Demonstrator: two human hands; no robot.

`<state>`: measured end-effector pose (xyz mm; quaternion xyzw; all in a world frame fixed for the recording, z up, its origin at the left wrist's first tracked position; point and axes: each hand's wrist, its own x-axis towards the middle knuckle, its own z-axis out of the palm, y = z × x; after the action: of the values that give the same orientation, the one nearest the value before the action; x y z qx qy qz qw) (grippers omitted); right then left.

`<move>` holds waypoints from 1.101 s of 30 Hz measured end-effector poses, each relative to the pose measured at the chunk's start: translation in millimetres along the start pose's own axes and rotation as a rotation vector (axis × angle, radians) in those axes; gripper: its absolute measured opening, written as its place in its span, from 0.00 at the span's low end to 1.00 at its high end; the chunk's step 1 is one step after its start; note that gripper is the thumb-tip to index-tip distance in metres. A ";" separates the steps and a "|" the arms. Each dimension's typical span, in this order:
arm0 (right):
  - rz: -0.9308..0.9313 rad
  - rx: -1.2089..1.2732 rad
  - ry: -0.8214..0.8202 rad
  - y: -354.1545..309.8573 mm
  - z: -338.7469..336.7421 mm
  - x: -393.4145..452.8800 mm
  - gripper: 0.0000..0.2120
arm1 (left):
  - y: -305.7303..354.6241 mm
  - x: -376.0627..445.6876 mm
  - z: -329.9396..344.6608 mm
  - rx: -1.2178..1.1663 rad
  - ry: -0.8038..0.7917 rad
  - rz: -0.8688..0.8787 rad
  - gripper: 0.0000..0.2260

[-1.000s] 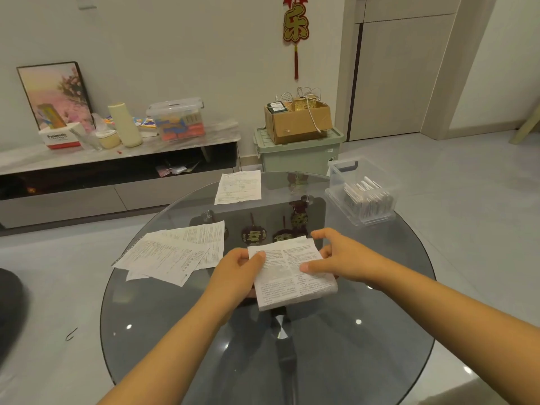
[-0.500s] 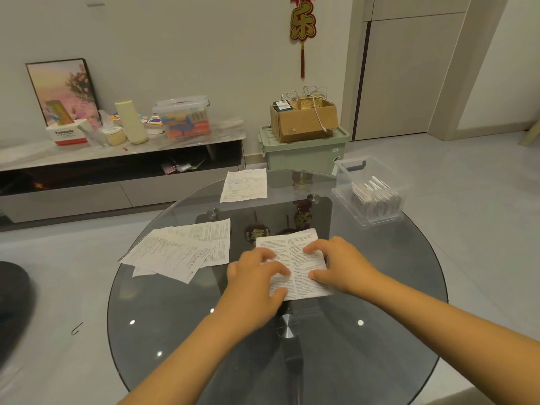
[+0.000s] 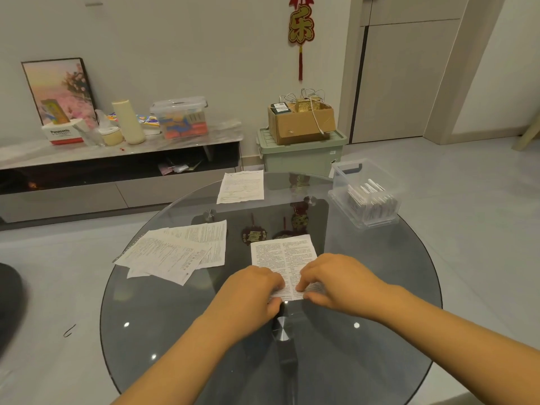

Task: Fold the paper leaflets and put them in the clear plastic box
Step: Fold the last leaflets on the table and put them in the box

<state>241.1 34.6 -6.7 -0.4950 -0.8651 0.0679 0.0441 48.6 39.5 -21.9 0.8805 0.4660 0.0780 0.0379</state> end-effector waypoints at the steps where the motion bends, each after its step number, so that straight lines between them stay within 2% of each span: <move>1: -0.019 -0.029 0.014 -0.3 0.1 0.4 0.12 | 0.0 0.8 -1.0 -0.006 0.002 0.003 0.12; 9: -0.092 -0.163 0.082 -5.2 9.1 3.8 0.11 | -1.5 2.3 -2.1 -0.018 -0.004 0.028 0.19; 12: -0.030 0.028 0.061 1.9 1.2 1.6 0.08 | -3.8 2.3 -6.0 -0.076 -0.139 -0.004 0.20; 14: 0.023 0.194 -0.013 8.7 -4.3 -1.4 0.06 | -5.5 1.0 -8.7 -0.235 -0.182 -0.017 0.12; 16: 0.076 0.378 -0.060 12.0 -8.4 -3.4 0.05 | -4.9 0.1 -11.2 -0.385 -0.168 -0.014 0.05; 20: 0.208 0.584 -0.053 10.9 -12.7 -1.7 0.08 | -5.3 4.4 -14.9 -0.492 -0.140 -0.136 0.08; 22: 0.274 0.631 -0.014 12.5 -10.7 0.5 0.13 | -6.6 6.9 -12.9 -0.479 -0.083 -0.184 0.09; 24: 0.307 0.632 0.020 14.9 -7.8 2.1 0.16 | -6.2 8.0 -9.8 -0.464 -0.014 -0.212 0.09; 27: 0.329 0.533 0.058 16.9 -3.9 4.7 0.11 | -3.9 9.1 -6.0 -0.461 0.062 -0.227 0.06; 29: 0.365 0.518 0.114 17.5 -1.8 6.2 0.13 | -3.2 10.8 -3.4 -0.468 0.098 -0.247 0.06; 31: 0.408 0.531 0.183 17.2 -1.1 7.1 0.15 | -2.0 12.3 -1.5 -0.469 0.096 -0.262 0.10; 33: 0.446 0.524 0.222 18.4 0.2 8.1 0.17 | -1.4 13.0 1.1 -0.468 0.067 -0.265 0.19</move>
<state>252.6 50.7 -9.8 -0.6477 -0.6792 0.2411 0.2470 54.9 51.0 -21.9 0.7762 0.5474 0.2071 0.2347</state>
